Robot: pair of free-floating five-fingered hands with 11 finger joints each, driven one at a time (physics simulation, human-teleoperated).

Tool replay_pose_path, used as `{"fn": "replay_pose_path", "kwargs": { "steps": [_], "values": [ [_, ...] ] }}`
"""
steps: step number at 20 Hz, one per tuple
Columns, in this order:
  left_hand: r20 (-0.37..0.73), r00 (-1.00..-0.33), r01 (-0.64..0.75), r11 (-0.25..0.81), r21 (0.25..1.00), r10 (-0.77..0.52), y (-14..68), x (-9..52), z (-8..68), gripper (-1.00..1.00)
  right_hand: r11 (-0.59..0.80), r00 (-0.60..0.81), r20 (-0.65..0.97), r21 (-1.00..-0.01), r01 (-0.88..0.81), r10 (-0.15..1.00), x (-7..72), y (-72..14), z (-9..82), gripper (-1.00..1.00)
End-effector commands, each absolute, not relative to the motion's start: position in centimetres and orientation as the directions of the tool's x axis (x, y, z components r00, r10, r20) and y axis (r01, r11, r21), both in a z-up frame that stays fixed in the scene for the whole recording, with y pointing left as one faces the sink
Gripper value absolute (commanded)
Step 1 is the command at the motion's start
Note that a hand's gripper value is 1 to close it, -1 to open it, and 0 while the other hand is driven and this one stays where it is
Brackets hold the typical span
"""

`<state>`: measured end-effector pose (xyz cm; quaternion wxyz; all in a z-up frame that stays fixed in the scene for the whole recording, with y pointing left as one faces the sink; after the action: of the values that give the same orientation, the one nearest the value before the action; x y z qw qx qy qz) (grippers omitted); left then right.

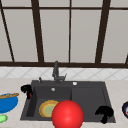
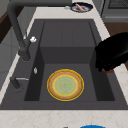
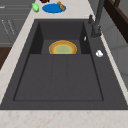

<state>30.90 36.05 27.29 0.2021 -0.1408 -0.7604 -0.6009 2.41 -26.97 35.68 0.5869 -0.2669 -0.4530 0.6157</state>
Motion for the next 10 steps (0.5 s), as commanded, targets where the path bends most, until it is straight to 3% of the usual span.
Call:
{"fn": "replay_pose_path", "kwargs": {
  "steps": [1,10],
  "values": [
    [0.459,-0.887,0.441,0.219,0.871,-0.039,33.0,30.9,25.9,1.0,0.099,-0.169,0.203,-0.871,-0.481,0.965,2.4,-27.0,35.7,0.0],
    [0.414,-0.909,0.395,0.221,0.891,-0.044,25.6,31.5,19.4,1.0,0.099,-0.169,0.203,-0.871,-0.481,0.965,2.4,-27.0,35.7,0.0]
  ]
}}
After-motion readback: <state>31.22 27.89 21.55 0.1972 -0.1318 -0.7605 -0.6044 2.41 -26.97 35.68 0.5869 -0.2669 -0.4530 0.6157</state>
